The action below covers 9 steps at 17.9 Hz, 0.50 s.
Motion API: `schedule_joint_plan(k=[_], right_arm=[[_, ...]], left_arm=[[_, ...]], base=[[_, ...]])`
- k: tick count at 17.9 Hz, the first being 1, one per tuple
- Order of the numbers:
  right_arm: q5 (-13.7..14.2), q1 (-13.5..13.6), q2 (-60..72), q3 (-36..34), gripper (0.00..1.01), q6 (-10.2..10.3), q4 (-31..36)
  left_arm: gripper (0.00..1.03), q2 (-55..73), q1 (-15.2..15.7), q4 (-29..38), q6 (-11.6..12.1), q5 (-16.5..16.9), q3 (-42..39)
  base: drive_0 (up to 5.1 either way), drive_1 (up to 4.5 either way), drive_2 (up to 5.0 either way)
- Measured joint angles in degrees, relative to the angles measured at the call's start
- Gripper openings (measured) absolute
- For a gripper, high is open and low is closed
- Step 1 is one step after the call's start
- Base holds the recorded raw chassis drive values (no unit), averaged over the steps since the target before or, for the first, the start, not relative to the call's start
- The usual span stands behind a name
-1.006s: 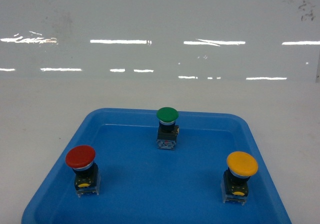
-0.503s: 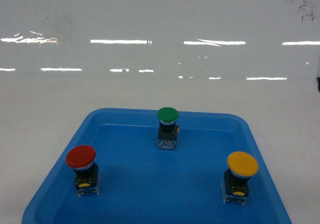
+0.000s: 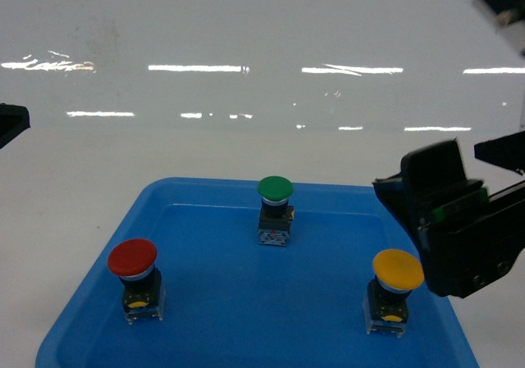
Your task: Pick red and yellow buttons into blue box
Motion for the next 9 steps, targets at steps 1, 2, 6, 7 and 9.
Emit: schedule_joint_plan(k=[1,2,6,7,9], right_arm=[[-0.4,0.0,2.1,0.1,0.98,0.3,0.0],[-0.1,0.1,4.6,0.1,0.98,0.2,1.0],[-0.6,0.9,9.7,2.3,0.98,0.1,2.2],[-0.2,1.2,10.9,2.8,0.98,0.1,2.6],[0.1,1.9,14.0,3.8,0.98,0.0,3.1]], left_arm=[[0.98,0.0,0.0,0.0,0.0,0.0,0.0],[0.98,0.0,0.0,0.0,0.1,0.0,0.0],[0.98,0.0,0.0,0.0,0.6,0.0,0.0],[0.98,0.0,0.0,0.0,0.6,0.0,0.0],[0.98,0.0,0.0,0.0,0.6,0.0,0.0]], base=[[0.0,0.00,0.0],[0.0,0.00,0.0],[0.0,0.00,0.0],[0.0,0.00,0.0],[0.0,0.00,0.0]])
